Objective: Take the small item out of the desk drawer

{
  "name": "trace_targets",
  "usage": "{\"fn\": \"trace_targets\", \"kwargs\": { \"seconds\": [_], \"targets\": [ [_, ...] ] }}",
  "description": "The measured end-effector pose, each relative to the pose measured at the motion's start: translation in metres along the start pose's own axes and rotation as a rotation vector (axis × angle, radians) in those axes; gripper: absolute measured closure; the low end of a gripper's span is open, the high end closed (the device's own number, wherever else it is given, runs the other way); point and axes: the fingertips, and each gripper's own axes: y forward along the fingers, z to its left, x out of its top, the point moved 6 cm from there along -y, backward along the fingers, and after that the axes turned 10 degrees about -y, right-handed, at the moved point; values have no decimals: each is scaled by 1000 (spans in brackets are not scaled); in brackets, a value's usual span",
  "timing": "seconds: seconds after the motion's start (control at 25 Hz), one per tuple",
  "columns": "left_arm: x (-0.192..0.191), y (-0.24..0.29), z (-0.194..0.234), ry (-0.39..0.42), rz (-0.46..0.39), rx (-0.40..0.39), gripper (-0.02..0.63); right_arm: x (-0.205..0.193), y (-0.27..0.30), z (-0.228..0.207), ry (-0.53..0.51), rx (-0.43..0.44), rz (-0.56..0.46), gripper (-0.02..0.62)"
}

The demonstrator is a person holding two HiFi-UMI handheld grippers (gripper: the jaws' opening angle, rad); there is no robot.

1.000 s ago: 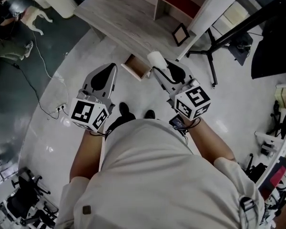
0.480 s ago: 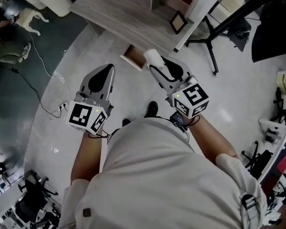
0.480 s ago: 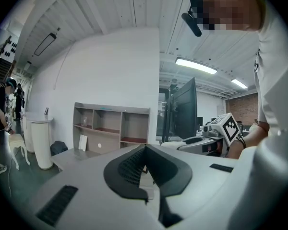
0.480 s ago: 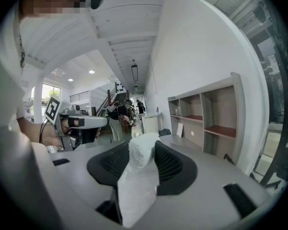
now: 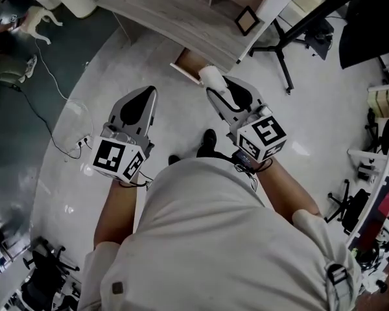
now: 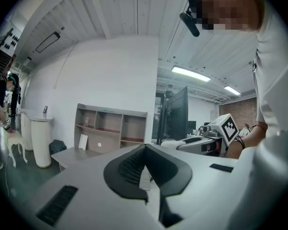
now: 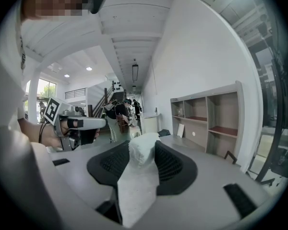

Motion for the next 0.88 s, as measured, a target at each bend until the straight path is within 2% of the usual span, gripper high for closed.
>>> {"fn": "trace_targets", "kwargs": {
  "seconds": [0.44, 0.88],
  "targets": [
    [-7, -87, 10, 17, -3, -55, 591, 5, -8, 92, -10, -56, -21, 425],
    [-16, -127, 4, 11, -9, -75, 591, 4, -29, 134, -9, -86, -29, 425]
  ]
}}
